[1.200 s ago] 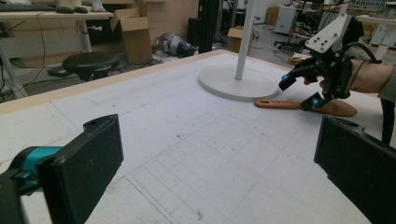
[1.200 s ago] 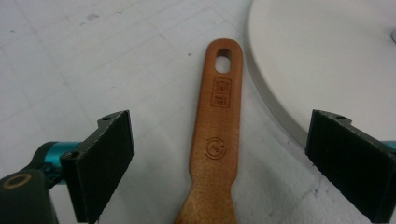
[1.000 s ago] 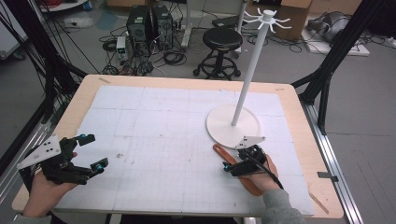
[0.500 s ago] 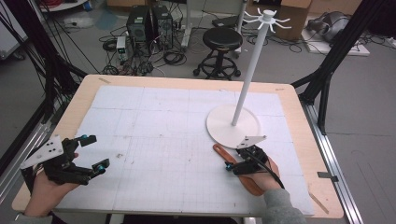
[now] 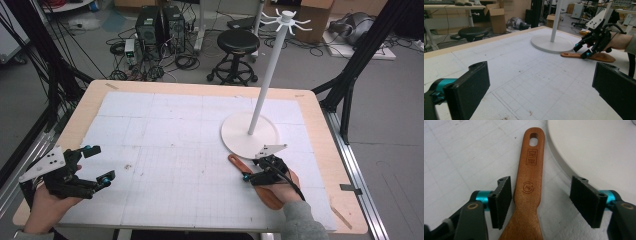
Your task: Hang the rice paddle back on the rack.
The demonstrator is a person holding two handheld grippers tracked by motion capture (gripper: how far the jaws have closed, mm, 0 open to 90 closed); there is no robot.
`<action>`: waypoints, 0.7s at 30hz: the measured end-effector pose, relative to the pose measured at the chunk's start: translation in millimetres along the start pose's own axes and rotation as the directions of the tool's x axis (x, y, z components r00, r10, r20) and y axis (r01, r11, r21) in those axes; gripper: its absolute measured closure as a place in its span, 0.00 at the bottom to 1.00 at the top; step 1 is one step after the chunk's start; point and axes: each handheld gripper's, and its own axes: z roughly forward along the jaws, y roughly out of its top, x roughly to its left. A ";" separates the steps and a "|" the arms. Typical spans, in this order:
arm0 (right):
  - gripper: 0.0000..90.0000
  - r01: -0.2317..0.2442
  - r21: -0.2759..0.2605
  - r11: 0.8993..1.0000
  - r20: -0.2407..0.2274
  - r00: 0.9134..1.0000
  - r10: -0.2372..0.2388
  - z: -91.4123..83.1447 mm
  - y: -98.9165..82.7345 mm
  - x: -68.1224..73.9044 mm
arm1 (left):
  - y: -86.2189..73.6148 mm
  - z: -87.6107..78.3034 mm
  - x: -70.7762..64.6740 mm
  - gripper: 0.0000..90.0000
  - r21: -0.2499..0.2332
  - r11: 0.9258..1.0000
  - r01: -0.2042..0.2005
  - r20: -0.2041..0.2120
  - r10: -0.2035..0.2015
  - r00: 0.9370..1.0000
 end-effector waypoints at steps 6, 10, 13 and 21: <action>0.47 0.019 0.005 1.000 0.000 1.000 -0.019 -1.1 1.0 3.4 | 0.1 -2.4 -1.0 0.02 0.000 1.000 -0.004 -0.002 0.004 1.000; 0.49 0.019 0.002 1.000 -0.010 1.000 -0.019 -1.0 0.9 4.4 | -2.4 -1.3 0.0 0.02 0.005 1.000 0.006 -0.005 -0.006 1.000; 0.51 0.022 -0.004 1.000 -0.015 1.000 -0.022 -0.9 0.4 3.6 | -5.5 0.6 1.7 0.02 0.020 1.000 0.012 -0.005 -0.012 1.000; 0.62 0.034 -0.002 0.999 -0.023 0.999 -0.034 -1.7 0.9 6.5 | -4.8 -0.5 1.2 0.02 0.017 1.000 0.009 -0.005 -0.009 1.000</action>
